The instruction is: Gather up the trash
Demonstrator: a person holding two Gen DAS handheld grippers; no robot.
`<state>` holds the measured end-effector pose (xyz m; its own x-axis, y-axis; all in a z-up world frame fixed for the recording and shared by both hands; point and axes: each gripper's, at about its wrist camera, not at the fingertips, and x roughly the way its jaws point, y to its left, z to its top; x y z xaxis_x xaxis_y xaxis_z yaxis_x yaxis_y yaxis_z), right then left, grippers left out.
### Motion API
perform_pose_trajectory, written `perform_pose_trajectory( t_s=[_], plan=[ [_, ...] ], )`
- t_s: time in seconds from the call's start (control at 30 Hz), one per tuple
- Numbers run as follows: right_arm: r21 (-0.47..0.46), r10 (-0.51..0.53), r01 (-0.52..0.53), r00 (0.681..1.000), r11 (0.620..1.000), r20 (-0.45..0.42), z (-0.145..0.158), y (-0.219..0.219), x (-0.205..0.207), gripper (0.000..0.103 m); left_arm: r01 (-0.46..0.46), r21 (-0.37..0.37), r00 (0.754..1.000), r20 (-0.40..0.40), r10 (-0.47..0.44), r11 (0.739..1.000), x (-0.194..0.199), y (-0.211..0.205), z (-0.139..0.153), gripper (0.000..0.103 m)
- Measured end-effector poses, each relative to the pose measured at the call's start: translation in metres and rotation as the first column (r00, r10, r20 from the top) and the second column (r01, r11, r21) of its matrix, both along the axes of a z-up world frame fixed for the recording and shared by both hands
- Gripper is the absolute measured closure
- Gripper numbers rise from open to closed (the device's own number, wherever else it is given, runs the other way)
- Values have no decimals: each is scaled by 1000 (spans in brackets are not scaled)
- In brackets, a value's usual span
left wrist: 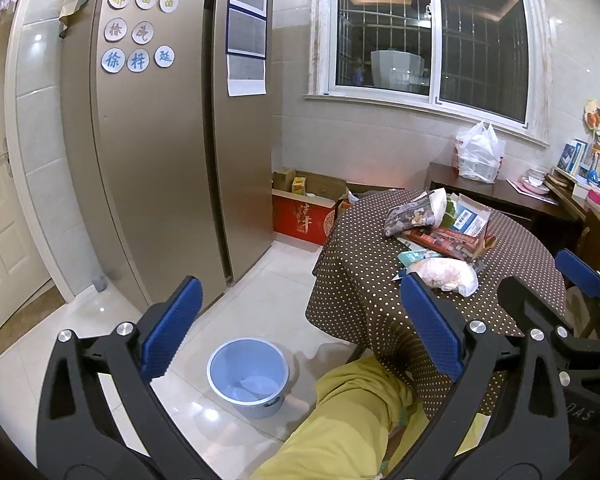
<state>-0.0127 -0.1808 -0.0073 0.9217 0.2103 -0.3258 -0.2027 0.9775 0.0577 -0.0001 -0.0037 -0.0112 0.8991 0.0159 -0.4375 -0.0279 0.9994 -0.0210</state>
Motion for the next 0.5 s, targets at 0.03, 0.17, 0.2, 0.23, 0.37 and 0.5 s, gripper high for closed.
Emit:
perform_pose_trajectory(
  t_s=[0.03,0.17,0.2,0.23,0.37,0.5],
  plan=[
    [3,0,0,1000,1000,-1,1,0,-1,4,1,0,1000,0,-1,1000,1,0,0,6],
    [5,1,-1,1000,1000,-7,-1,0,0,4,3,-2,1000,-6,-3,1000,2,1,0,6],
    [6,-2,2,1000,1000,-9,-1,0,0,4,5,-5,1000,-8,-5,1000,2,1,0,6],
    [8,-6,6,1000,1000,-10,-2,-1,0,4,6,-5,1000,-9,-6,1000,2,1,0,6],
    [7,-6,6,1000,1000,-17,-3,-1,0,4,7,-4,1000,-14,-7,1000,2,1,-2,6],
    [7,-7,8,1000,1000,-20,-4,-1,0,4,12,-9,1000,-15,-12,1000,2,1,-3,6]
  ],
)
